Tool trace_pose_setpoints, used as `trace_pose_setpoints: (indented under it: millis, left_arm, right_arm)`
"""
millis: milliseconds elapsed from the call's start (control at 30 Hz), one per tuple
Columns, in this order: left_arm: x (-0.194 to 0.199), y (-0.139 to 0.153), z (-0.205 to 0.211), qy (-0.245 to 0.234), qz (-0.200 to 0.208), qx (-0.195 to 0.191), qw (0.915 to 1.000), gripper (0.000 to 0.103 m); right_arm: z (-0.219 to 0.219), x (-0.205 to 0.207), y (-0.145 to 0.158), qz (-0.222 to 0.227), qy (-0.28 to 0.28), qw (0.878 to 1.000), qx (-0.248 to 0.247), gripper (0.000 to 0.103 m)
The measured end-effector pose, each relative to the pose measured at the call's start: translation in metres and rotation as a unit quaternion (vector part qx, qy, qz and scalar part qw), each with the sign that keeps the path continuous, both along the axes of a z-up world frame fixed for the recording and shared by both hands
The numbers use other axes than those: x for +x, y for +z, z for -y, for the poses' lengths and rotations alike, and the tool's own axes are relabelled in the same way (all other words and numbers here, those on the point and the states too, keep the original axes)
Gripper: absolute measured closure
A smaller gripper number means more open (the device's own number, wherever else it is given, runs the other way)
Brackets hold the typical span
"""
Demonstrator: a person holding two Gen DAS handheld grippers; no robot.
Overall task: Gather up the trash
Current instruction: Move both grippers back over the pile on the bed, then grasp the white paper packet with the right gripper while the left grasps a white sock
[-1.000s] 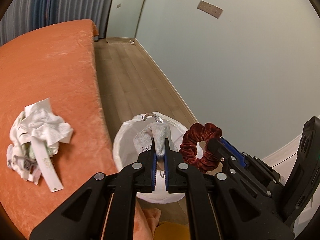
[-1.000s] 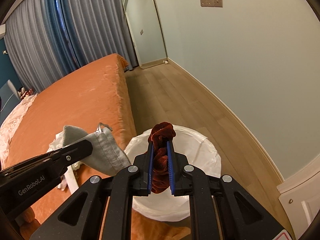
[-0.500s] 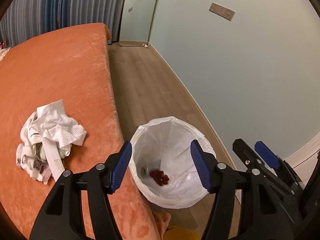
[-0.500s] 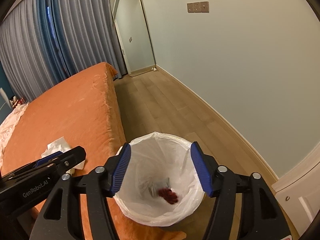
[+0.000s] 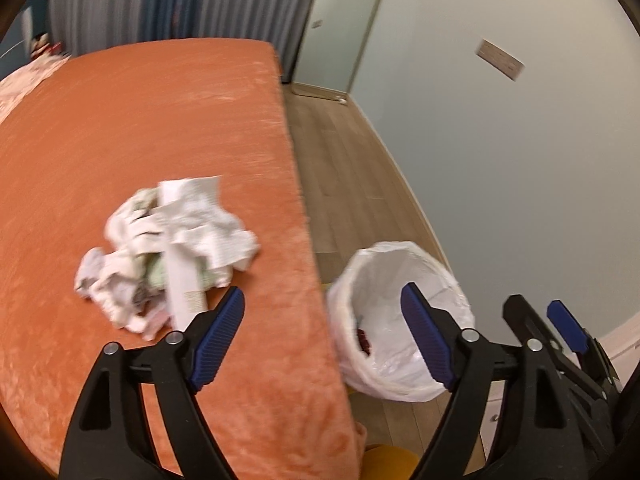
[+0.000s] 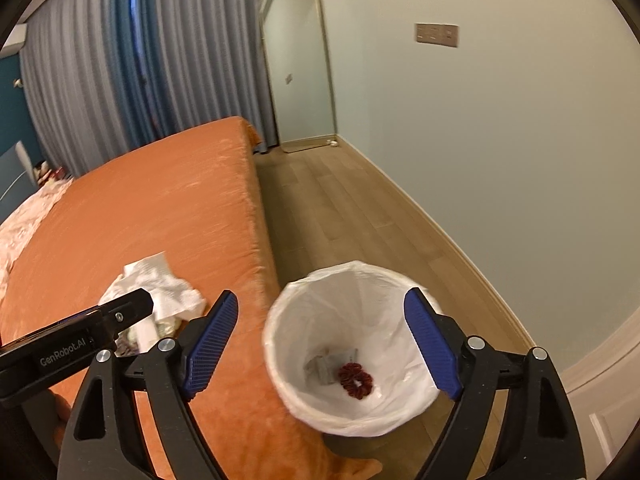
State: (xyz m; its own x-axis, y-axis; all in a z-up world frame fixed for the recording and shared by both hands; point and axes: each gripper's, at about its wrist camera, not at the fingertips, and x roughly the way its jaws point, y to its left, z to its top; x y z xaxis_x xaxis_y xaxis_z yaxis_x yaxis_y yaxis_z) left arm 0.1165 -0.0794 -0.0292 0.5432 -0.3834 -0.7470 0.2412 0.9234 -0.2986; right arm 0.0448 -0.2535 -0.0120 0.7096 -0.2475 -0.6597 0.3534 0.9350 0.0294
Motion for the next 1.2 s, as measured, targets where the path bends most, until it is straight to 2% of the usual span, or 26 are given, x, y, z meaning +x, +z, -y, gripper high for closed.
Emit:
trace_pose_setpoints:
  millis: [400, 567, 733, 1000, 1200]
  left_arm:
    - [0.004, -0.023, -0.115, 0.102, -0.021, -0.004, 0.9946, 0.018]
    - [0.008, -0.047, -0.163, 0.133, -0.032, 0.015, 0.9905, 0.016]
    - [0.017, -0.078, -0.212, 0.168, -0.062, 0.025, 0.9835, 0.016]
    - [0.045, -0.117, -0.257, 0.195, -0.096, 0.032, 0.9756, 0.016]
    - [0.087, -0.142, -0.261, 0.196, -0.124, 0.013, 0.9726, 0.016]
  right_arm:
    - [-0.087, 0.02, -0.015, -0.016, 0.064, 0.998, 0.0, 0.018]
    - [-0.119, 0.025, -0.023, -0.006, 0.081, 0.997, -0.009, 0.018]
    - [-0.146, 0.032, -0.032, 0.019, 0.102, 0.995, -0.011, 0.014]
    - [-0.178, 0.075, -0.077, -0.038, 0.121, 0.992, 0.0, 0.014]
    - [-0.195, 0.115, -0.126, -0.084, 0.134, 0.987, 0.007, 0.014]
